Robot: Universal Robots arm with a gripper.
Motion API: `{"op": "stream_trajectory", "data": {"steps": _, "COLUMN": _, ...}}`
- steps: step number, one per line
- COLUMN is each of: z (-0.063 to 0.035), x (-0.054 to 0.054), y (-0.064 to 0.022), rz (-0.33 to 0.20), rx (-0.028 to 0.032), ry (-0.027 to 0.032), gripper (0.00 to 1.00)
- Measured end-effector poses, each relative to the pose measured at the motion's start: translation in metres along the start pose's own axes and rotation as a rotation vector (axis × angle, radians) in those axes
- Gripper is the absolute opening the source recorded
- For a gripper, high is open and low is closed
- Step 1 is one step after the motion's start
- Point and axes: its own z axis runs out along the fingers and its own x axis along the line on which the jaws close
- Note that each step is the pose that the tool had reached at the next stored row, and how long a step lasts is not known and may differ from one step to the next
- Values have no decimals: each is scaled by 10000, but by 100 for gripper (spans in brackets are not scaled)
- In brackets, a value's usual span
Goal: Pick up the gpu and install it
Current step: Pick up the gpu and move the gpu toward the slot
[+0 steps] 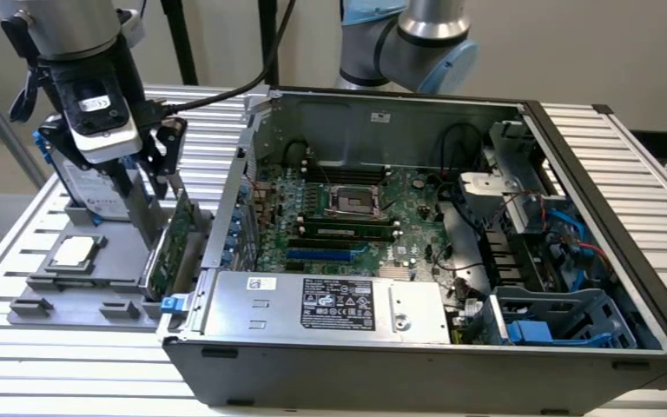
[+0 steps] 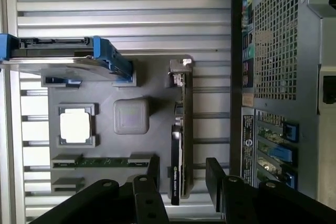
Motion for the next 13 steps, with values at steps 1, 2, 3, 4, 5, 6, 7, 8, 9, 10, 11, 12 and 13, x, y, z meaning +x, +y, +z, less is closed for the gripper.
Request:
{"op": "stream_trajectory", "data": {"steps": 1, "z": 19, "x": 3, "y": -3, "rz": 0, "rx": 0, "ry": 0, "gripper": 48}}
{"op": "stream_trajectory", "data": {"steps": 2, "z": 38, "x": 6, "y": -6, "rz": 1, "rx": -1, "ry": 0, "gripper": 48}}
{"op": "stream_trajectory", "data": {"steps": 3, "z": 56, "x": 8, "y": -11, "rz": 1, "rx": 0, "ry": 0, "gripper": 48}}
{"op": "stream_trajectory", "data": {"steps": 4, "z": 73, "x": 9, "y": -17, "rz": 1, "rx": 0, "ry": 0, "gripper": 48}}
{"op": "stream_trajectory", "data": {"steps": 5, "z": 91, "x": 11, "y": -23, "rz": 0, "rx": -1, "ry": -1, "gripper": 48}}
{"op": "stream_trajectory", "data": {"steps": 6, "z": 109, "x": 12, "y": -30, "rz": 0, "rx": -1, "ry": -2, "gripper": 48}}
{"op": "stream_trajectory", "data": {"steps": 7, "z": 127, "x": 13, "y": -36, "rz": 0, "rx": -1, "ry": -3, "gripper": 48}}
{"op": "stream_trajectory", "data": {"steps": 8, "z": 145, "x": 15, "y": -43, "rz": 0, "rx": 0, "ry": -3, "gripper": 48}}
{"op": "stream_trajectory", "data": {"steps": 9, "z": 164, "x": 16, "y": -50, "rz": 0, "rx": -1, "ry": -5, "gripper": 48}}
{"op": "stream_trajectory", "data": {"steps": 10, "z": 181, "x": 18, "y": -57, "rz": 0, "rx": 0, "ry": -6, "gripper": 48}}
{"op": "stream_trajectory", "data": {"steps": 11, "z": 199, "x": 19, "y": -65, "rz": 0, "rx": 0, "ry": -8, "gripper": 48}}
{"op": "stream_trajectory", "data": {"steps": 12, "z": 216, "x": 21, "y": -76, "rz": 0, "rx": 0, "ry": -11, "gripper": 48}}
{"op": "stream_trajectory", "data": {"steps": 13, "z": 234, "x": 21, "y": -90, "rz": -1, "rx": 0, "ry": -18, "gripper": 48}}
